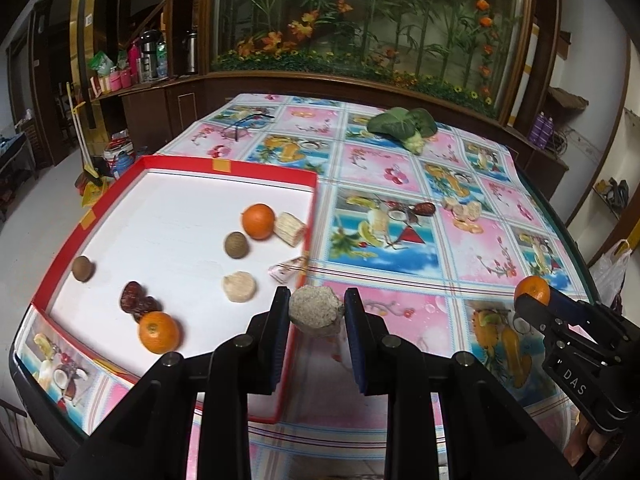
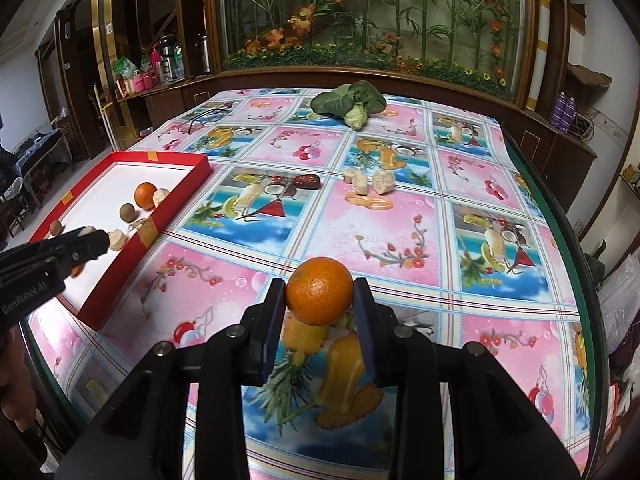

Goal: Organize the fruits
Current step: 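Carry the beige lump and orange into the red tray and open both tools, then move both open tools back over the table, then grasp a beige cube with the right tool while the left tool grasps a dark red date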

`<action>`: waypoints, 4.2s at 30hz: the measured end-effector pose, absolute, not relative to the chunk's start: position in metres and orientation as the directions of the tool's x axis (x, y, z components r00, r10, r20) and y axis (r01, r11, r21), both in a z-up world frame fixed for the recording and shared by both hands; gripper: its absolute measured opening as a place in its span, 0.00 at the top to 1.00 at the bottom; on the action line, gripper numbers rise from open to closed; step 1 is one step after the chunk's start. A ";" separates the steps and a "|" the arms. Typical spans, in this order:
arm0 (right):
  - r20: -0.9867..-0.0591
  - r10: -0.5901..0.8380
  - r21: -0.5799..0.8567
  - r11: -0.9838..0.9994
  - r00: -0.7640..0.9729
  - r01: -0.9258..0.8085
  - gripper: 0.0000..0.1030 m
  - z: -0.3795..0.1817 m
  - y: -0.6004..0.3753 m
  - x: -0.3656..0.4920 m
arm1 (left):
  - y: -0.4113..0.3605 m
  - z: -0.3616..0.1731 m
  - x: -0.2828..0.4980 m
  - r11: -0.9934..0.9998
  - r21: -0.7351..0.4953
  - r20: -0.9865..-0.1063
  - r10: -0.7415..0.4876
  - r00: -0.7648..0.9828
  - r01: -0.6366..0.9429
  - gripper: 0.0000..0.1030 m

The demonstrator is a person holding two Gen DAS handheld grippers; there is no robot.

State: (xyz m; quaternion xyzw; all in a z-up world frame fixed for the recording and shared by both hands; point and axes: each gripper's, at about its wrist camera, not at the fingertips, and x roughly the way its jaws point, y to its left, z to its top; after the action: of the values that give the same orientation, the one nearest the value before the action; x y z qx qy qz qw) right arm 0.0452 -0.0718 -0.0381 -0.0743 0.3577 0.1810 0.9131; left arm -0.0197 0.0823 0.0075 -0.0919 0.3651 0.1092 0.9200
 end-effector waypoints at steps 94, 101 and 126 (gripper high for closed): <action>-0.734 0.281 0.043 0.928 0.618 -0.371 0.44 -0.074 -0.092 0.237 | 0.054 -0.021 0.059 0.980 -0.014 -0.770 0.116 0.627 -0.199 0.18; -0.742 0.269 0.007 0.919 0.614 -0.395 0.81 -0.076 -0.092 0.234 | 0.029 -0.028 0.107 0.987 -0.039 -0.783 0.068 0.618 -0.158 0.18; -0.695 0.305 0.083 0.933 0.651 -0.349 0.81 -0.062 -0.136 0.194 | 0.000 -0.029 0.094 0.991 -0.013 -0.779 0.072 0.623 -0.131 0.69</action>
State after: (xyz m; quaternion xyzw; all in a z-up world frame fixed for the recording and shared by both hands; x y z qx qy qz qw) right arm 0.1939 -0.1356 -0.0621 -0.0292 0.3770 0.1802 0.9080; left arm 0.0940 0.0001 -0.0292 -0.0340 0.4307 0.0564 0.9001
